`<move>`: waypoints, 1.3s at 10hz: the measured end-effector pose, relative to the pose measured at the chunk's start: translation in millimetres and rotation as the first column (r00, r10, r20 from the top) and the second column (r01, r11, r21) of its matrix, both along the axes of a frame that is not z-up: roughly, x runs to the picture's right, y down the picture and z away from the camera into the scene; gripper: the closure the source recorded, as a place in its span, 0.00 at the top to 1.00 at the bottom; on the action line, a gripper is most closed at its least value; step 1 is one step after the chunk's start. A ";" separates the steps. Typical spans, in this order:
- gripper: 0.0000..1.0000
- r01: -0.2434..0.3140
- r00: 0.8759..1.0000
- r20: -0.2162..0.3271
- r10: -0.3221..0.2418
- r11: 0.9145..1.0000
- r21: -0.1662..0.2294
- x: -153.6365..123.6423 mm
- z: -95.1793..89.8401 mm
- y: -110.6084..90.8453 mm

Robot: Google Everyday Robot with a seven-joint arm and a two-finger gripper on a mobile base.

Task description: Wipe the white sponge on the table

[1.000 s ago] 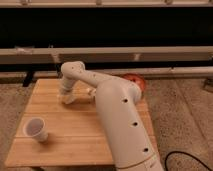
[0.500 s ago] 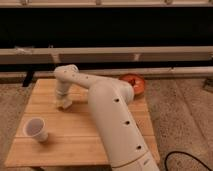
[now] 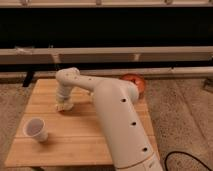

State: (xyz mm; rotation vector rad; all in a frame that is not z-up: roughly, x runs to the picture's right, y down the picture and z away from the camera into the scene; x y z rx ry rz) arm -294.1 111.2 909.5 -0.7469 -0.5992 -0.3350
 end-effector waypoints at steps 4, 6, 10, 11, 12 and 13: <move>0.00 -0.014 1.000 0.001 0.014 1.000 -0.001 7.7 -1.1 2.1; 0.00 -0.013 1.000 0.001 0.013 1.000 -0.002 8.4 -0.9 3.7; 0.00 -0.049 0.999 0.004 0.049 0.999 -0.006 22.0 -1.8 5.6; 0.00 -0.062 0.998 0.007 0.062 0.998 -0.009 24.4 -3.2 6.8; 0.00 -0.097 0.995 0.010 0.097 0.995 -0.014 33.4 -5.1 7.2; 0.00 -0.124 0.992 0.009 0.124 0.992 -0.014 46.0 -6.6 8.1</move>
